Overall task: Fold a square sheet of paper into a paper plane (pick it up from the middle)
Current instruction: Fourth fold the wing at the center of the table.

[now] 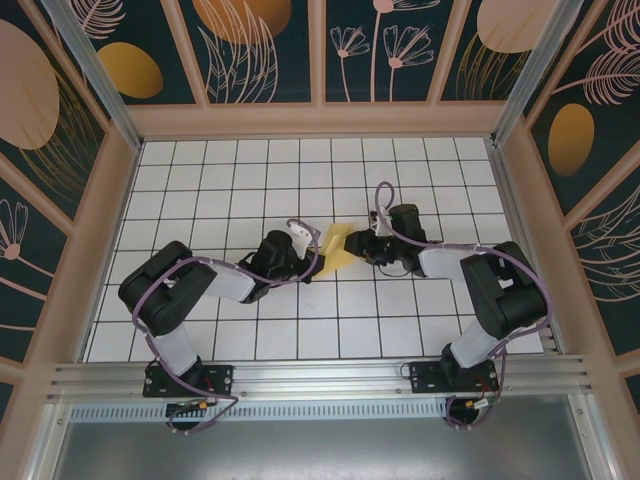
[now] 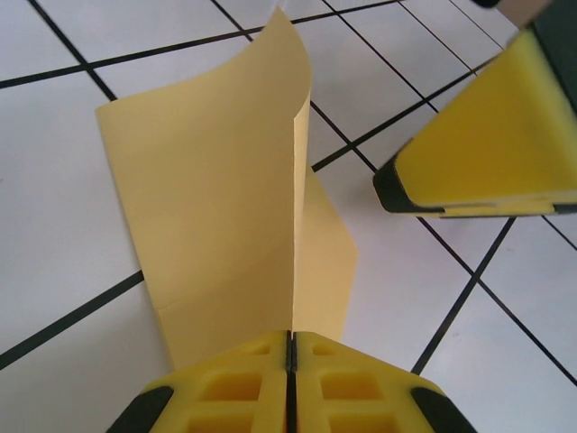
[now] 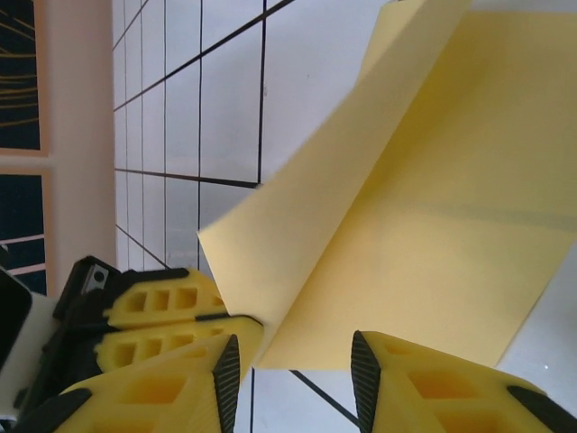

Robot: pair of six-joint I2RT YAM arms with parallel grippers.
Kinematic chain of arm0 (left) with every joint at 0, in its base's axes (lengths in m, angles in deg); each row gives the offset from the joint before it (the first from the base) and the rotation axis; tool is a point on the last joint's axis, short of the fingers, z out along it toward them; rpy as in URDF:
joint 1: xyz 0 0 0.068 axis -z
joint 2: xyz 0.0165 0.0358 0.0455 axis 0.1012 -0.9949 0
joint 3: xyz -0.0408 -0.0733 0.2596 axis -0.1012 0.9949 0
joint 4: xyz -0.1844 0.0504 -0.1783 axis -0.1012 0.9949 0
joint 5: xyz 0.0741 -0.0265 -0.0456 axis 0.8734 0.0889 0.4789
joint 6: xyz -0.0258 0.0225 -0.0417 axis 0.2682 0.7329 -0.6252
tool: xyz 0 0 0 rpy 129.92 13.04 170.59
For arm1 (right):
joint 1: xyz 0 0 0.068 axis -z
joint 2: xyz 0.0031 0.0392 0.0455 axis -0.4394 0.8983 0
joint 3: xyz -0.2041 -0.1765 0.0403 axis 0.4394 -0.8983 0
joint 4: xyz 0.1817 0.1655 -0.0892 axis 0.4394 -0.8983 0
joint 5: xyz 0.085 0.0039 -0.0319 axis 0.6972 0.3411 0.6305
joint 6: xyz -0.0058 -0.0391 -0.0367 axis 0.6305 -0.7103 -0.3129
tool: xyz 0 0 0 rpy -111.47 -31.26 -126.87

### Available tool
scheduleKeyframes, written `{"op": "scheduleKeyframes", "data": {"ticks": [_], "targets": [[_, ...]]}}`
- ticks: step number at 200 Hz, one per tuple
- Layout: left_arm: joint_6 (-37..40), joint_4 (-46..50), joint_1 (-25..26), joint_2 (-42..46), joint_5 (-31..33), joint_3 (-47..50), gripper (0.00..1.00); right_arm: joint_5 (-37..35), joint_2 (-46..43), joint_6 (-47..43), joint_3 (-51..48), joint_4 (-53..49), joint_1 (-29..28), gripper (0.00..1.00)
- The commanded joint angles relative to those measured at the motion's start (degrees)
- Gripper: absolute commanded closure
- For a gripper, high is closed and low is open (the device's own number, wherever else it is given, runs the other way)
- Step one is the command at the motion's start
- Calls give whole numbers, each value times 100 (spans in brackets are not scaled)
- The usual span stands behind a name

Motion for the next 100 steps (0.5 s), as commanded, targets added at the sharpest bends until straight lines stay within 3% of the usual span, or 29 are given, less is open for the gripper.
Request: {"op": "scheduleKeyframes", "data": {"ticks": [1,100], "targets": [[-545,-280,-65,-128,-354,-33,89,210,164,-243,26,330,-42,61],[-1062,-557,-173,-435,-730,-110,89,250,732,-117,285,530,-135,59]]}}
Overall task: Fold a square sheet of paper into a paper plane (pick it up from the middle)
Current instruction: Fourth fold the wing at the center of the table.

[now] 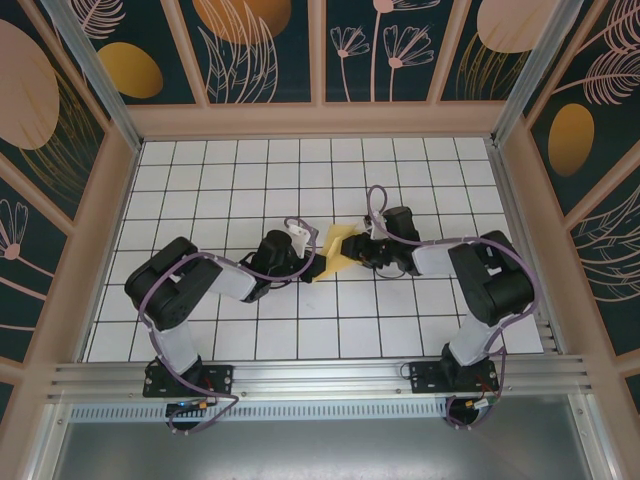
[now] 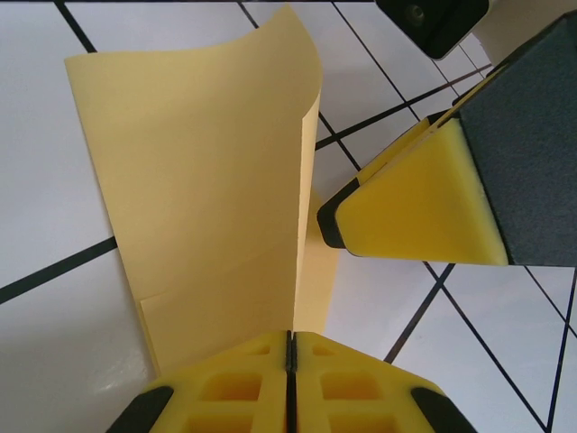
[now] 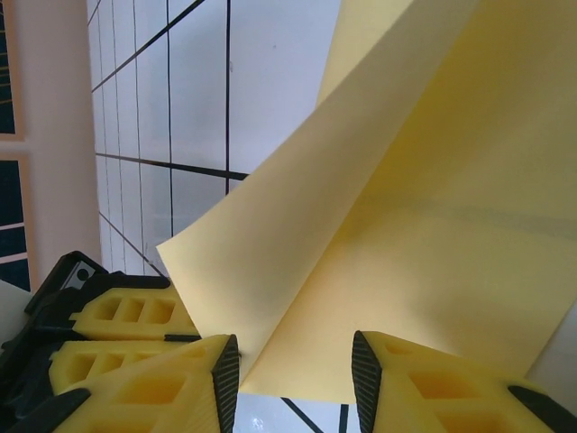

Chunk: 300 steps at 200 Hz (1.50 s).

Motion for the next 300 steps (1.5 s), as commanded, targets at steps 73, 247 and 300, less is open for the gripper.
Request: {"op": "scheduleKeyframes", "data": {"ticks": [73,247,300], "targets": [[-328,-411,-108,-258,-293,-134,87,79,491,-6,335,264,-78,59],[-43,-144,-128,-538,-268,-402,87,-789,643,251,331,-212,-131,53],[-299,-230,-171,-590,-322,-400,89,-892,694,182,384,-423,-141,54]]}}
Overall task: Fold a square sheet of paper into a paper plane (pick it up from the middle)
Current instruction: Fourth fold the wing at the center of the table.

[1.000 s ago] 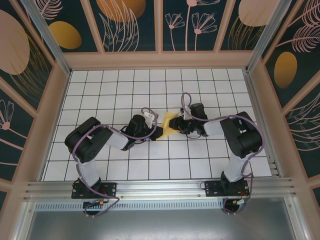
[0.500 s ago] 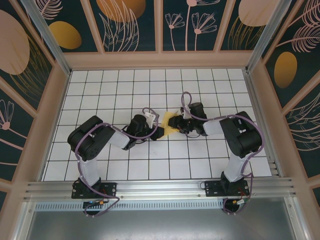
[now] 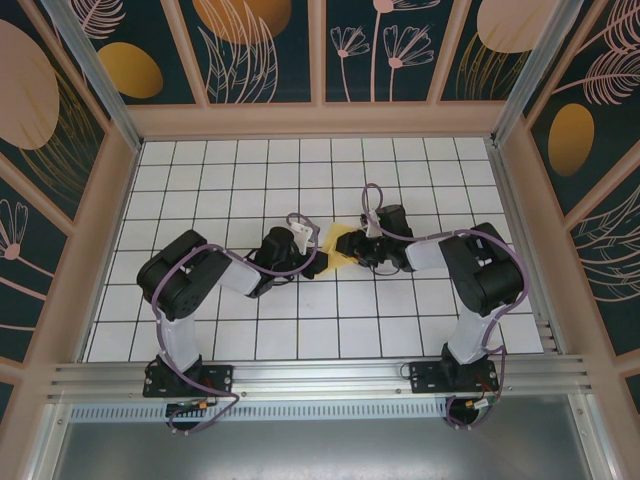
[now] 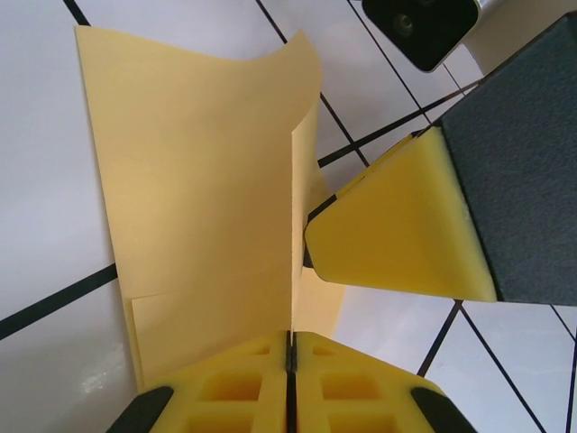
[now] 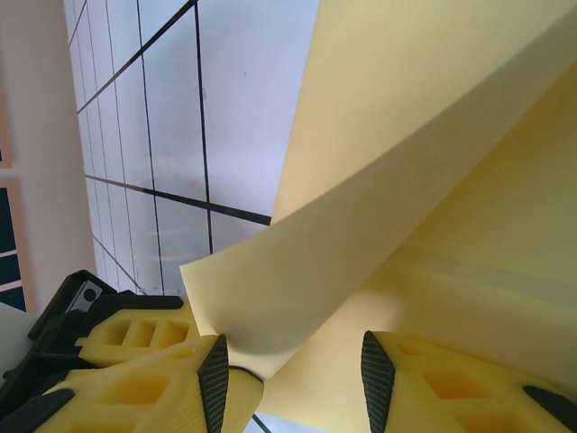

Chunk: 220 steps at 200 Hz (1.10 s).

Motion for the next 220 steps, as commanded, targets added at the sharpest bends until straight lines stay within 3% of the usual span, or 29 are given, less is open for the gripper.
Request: {"op": "scheduleKeyframes", "data": {"ticks": [1,45,97,152,194,220], "targets": [[-162,-89,-63,-112,-127,-98,89,-666,247,-157,85,-484,-38,54],[-313,-91,-111,-149,-156,-98,87,-1033,394,-134,290,-972,-106,55],[-299,27,-122,-270,-289,-187,75,-1230,502,18,446,-1345,-109,55],[-252,135,-122,-248,-260,-257,83,-1411,599,49,643,-1767,-134,53],[-326,351,-126,365,6,-91,66,-1776,769,16,836,-2370,-135,53],[-408,674,-123,865,438,93,60,-1904,819,-12,929,-2554,-146,53]]}}
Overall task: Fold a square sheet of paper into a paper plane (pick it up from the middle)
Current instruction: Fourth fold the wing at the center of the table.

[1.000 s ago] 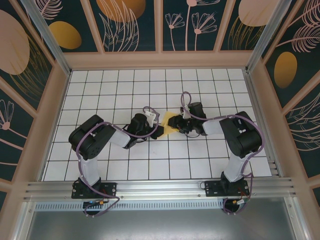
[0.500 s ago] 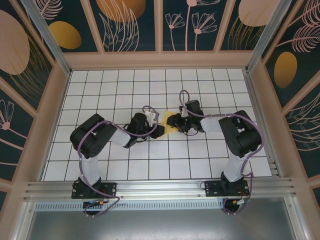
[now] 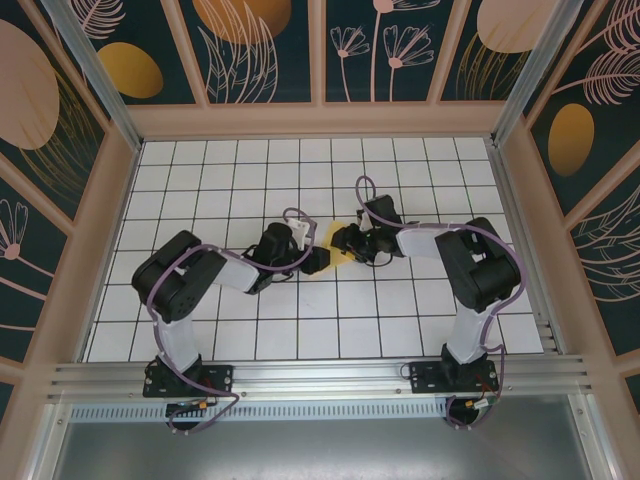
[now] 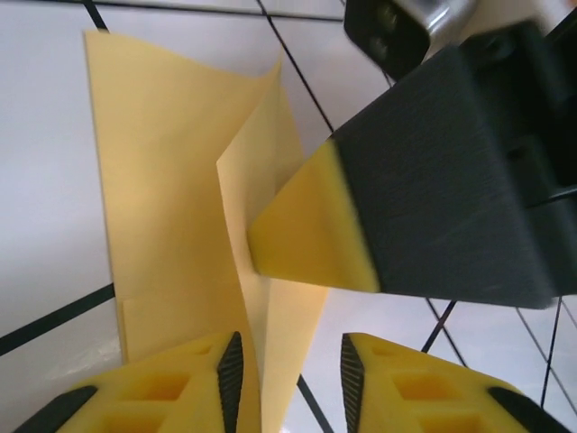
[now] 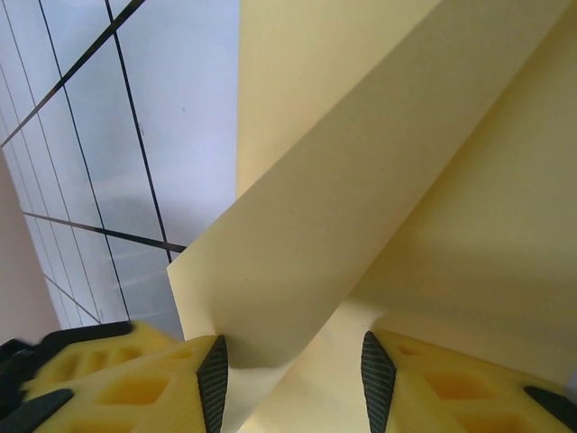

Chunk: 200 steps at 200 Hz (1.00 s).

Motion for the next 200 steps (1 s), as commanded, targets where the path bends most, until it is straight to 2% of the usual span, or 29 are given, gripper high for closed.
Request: {"op": "scheduleKeyframes", "data": {"ticks": [1,27,67,102,126,164,200], "targets": [[-72,302,-31,529,430,158,60,-1201,566,-174,-111,-816,50,53],[-386,355,-34,677,642,279,63,-1321,641,-196,14,-1040,23,52],[-765,128,-34,558,354,223,74,-1408,797,-116,164,-1315,5,49],[-720,332,-36,534,235,106,80,-1475,917,-49,287,-1543,2,45],[-551,862,-28,431,170,-153,82,-1488,990,-3,350,-1656,6,44],[-546,821,-25,166,-172,-301,83,-1501,1060,99,428,-1784,2,42],[-484,969,-23,30,-5,-423,83,-1477,1082,117,458,-1821,0,42]]}}
